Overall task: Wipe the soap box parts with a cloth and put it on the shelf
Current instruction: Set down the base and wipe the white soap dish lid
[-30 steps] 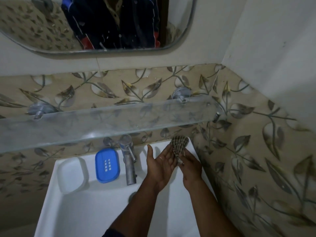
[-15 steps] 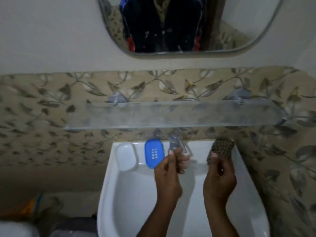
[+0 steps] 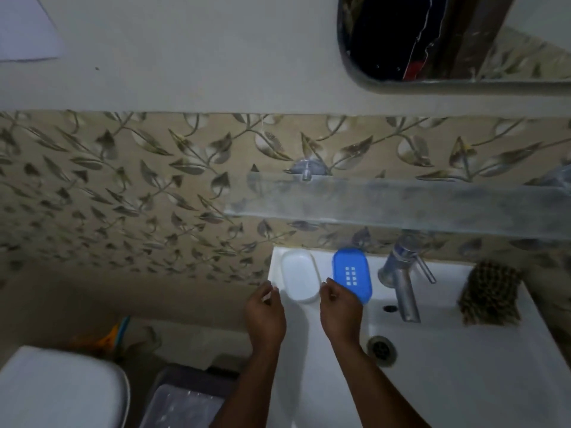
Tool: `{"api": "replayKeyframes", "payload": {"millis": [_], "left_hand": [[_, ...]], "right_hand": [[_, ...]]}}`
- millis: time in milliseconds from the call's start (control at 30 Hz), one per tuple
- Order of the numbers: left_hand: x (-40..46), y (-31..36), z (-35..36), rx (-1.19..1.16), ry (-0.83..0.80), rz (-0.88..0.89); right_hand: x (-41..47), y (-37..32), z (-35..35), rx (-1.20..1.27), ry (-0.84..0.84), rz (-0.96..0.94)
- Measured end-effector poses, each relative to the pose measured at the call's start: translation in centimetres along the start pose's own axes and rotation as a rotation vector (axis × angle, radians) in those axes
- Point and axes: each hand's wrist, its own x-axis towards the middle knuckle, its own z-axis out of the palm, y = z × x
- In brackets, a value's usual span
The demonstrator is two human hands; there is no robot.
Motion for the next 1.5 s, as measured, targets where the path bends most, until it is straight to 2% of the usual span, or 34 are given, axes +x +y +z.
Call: {"api": "replayKeyframes", "payload": {"millis": [133,267,533,633,733,900,1000,1167,1500], "left_hand": [[1.7,-1.0,1.1,0.169,-0.076,0.041],[2.2,-1.1,1.4,0.192,-0.111,0.056],[0.2,-0.8,0.6,0.025,-0.115,-0.046],[-2.2,-1.1,-0.2,-0.1,-0.195,-0.129],[-4.9,-1.8,-1.0,-0.111,-0.254,-0.179],[-8.8,-1.2,-0.4,0.064,-0.307,-0.12],[-10.0,-0.5,0.9,0.228,-0.313,-0.049],[-10.7,0.2,3.4,0.448,-0.309,0.05],[-12.3,2.0,5.9,0.545,-0.329,0.141]], "right_hand": [[0.1,-0.3,1.4,-0.182,0.012,-0.098],[0.1,-0.4,1.6,-0.185,0.051,-0.104],[-2.6,0.7,-0.9,0.172,-0.021,0.027],[-5.2,1.2,-3.4,0.355,-0.077,0.164],[-7.9,2.1,-6.2,0.525,-0.111,0.324],[-10.6,4.0,-9.1,0.876,-0.064,0.747],[-11.2,4.0,-10.5,1.032,-0.072,0.874],[-11.7,3.6,-12.8,1.205,-0.084,0.906],[-11.3,4.8,-14.4,1.283,-0.131,0.916]]}}
